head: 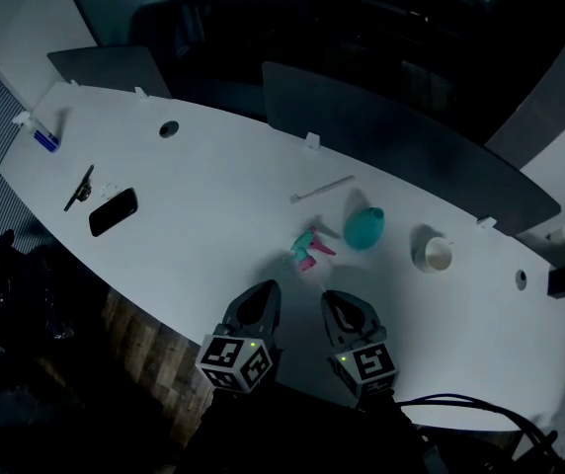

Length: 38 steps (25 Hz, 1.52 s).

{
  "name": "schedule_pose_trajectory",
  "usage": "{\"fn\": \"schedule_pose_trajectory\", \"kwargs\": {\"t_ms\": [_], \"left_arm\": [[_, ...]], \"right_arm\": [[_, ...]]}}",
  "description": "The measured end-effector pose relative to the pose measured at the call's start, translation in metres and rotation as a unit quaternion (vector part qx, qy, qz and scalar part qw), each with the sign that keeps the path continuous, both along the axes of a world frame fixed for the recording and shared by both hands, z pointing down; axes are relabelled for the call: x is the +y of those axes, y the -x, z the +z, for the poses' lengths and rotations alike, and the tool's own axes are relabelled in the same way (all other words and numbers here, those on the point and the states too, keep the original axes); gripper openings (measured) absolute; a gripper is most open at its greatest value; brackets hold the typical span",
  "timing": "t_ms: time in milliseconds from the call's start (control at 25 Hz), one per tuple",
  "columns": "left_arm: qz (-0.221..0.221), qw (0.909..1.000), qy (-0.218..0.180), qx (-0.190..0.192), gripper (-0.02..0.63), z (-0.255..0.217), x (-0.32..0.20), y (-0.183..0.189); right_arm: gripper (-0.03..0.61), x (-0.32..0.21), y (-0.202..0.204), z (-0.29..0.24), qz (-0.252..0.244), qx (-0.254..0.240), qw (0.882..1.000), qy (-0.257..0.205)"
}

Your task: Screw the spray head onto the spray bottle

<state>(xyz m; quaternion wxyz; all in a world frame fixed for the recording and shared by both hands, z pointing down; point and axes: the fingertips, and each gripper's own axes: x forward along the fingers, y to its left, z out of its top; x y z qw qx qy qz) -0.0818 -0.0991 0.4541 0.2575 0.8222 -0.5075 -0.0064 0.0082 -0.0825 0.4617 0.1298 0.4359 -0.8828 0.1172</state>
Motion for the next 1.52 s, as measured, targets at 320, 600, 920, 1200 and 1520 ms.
{"fn": "schedule_pose_trajectory", "kwargs": {"t_ms": [320,600,920,1200,1520], "left_arm": [[0.169,0.8707,0.085,0.454,0.197,-0.044,-0.012,-0.035],[0.231,0.8266,0.088,0.506,0.216,-0.063,-0.024,-0.062],[0.223,0.8097,0.090,0.535,0.215,-0.062,-0.032,-0.061],[0.223,0.8176,0.097,0.522,0.152,-0.057,-0.035,-0.064],[0.186,0.8681,0.074,0.454,0.146,-0.053,-0.045,-0.046]], "right_arm": [[0.023,0.006,-0.016,-0.061,-0.034,-0.080,0.993,-0.085],[0.023,0.014,-0.015,-0.060,-0.053,-0.091,0.992,-0.076],[0.023,0.021,-0.002,-0.057,-0.069,-0.086,0.991,-0.078],[0.023,0.018,-0.005,-0.056,-0.064,-0.091,0.991,-0.072],[0.027,0.009,-0.019,-0.043,-0.057,-0.102,0.993,-0.033]]}}
